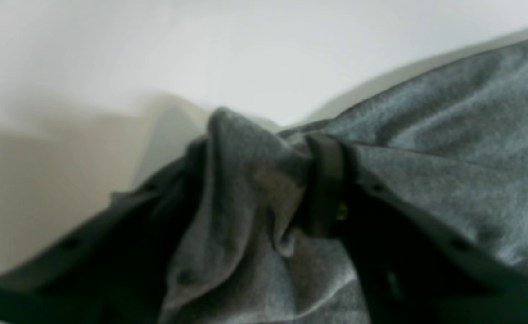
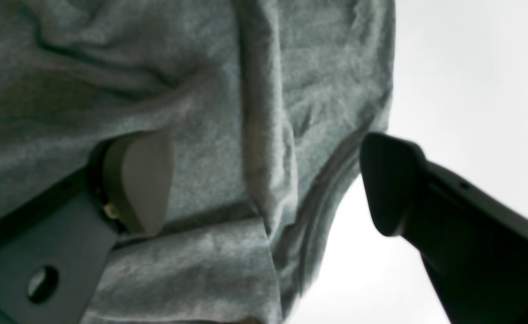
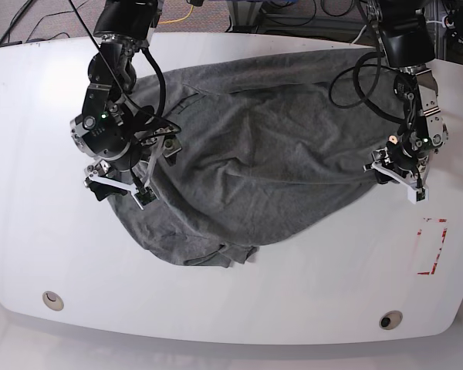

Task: Layout the t-shirt on the table in an organized manner, then fold the t-shirt properly
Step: 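Grasp the shirt fabric with the left gripper, then pull the grasped fabric with the left gripper away from the right gripper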

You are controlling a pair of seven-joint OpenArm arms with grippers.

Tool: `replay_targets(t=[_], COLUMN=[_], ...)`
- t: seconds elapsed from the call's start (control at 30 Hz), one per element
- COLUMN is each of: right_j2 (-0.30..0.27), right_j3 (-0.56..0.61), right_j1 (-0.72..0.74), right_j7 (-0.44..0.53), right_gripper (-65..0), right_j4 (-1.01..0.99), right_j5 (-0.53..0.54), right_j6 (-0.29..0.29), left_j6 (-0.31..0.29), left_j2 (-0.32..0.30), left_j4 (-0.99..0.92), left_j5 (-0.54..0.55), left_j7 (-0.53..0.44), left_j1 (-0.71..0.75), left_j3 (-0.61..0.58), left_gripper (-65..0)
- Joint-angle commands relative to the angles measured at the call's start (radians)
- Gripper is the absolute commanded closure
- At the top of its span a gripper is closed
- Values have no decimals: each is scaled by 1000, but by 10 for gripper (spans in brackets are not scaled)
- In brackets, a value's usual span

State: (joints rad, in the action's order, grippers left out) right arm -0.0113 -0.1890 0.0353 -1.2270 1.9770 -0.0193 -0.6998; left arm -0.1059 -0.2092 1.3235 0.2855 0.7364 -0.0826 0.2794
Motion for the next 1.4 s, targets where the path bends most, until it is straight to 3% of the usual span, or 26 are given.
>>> replay_targets(t=[0.0,0.13,0.53,0.8,1.2,1.27,1.37], right_j2=[-5,-5,-5,-5,-5,-5,-5], right_j3=[1,0,1,1,0,1,1], right_j1=[18,18,18,18,18,18,18], right_j7=[19,19,19,19,19,19,19], right_gripper=[-629,-629,-629,-629,-629,-629,-629], right_j4=[18,18,17,17,17,17,17], right_j5=[8,8,8,8,8,8,8], right_j6=[2,2,2,2,2,2,2], left_j6=[2,1,-2,-2,-2,-2,-2], left_j2=[-11,-12,-6,-9,-12,-14,-23], left_j4=[17,29,291,506,540,538,538], left_j5=[2,2,4,2,1,1,1], left_j7=[8,7,8,12,12,12,12], left_j1=[-7,-7,13,102,277,295,317], left_j3=[2,4,-4,-88,-121,-121,-121], left_gripper=[-151,0,0,0,-1,-26,-117])
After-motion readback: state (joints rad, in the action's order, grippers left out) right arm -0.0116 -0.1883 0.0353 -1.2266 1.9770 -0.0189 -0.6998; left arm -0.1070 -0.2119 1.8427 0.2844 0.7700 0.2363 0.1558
